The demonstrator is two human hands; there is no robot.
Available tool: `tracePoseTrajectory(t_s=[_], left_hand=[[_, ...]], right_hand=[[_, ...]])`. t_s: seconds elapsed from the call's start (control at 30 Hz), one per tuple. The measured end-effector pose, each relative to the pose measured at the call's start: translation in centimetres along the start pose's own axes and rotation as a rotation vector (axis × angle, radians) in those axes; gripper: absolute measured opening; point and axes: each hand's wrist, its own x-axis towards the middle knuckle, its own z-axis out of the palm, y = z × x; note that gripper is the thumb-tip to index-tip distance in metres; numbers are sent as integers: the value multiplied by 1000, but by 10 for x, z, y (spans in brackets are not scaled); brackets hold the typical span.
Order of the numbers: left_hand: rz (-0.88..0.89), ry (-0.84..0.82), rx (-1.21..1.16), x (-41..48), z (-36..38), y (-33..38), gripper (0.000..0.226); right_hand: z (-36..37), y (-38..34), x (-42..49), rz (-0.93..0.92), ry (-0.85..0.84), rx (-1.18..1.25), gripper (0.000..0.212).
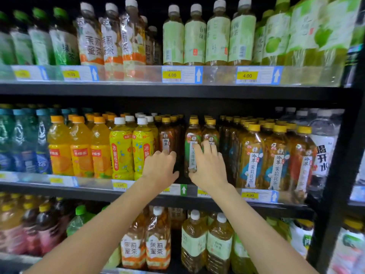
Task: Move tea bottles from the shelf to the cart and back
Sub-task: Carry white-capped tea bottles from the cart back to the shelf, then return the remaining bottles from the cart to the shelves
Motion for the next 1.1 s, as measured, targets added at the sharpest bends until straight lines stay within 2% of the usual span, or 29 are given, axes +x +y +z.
tracePoseTrajectory(t_s=[0.2, 0.3, 0.43, 0.7, 0.87, 1.1], left_hand=[[-17, -73, 99, -30, -18, -30, 53], [-53, -110, 121, -51, -31, -54, 65], [-106, -123, 157, -93, -49, -104, 60], [-304, -197, 229, -209, -88, -234, 72], [-460, -231, 304, -292, -114, -302, 63], [-652, -260, 370, -395, -144, -384, 73]], right_hand=[[-15, -39, -7, -80, -88, -35, 82], [-19, -70, -13, -126, -120, -48, 84], [-21, -126, -20, -199, -126, -56, 87], [-24, -280, -56, -366, -199, 50, 87], [-19, -383, -91, -509, -207, 197, 82], [-10, -509, -130, -689, -298, 335, 85]])
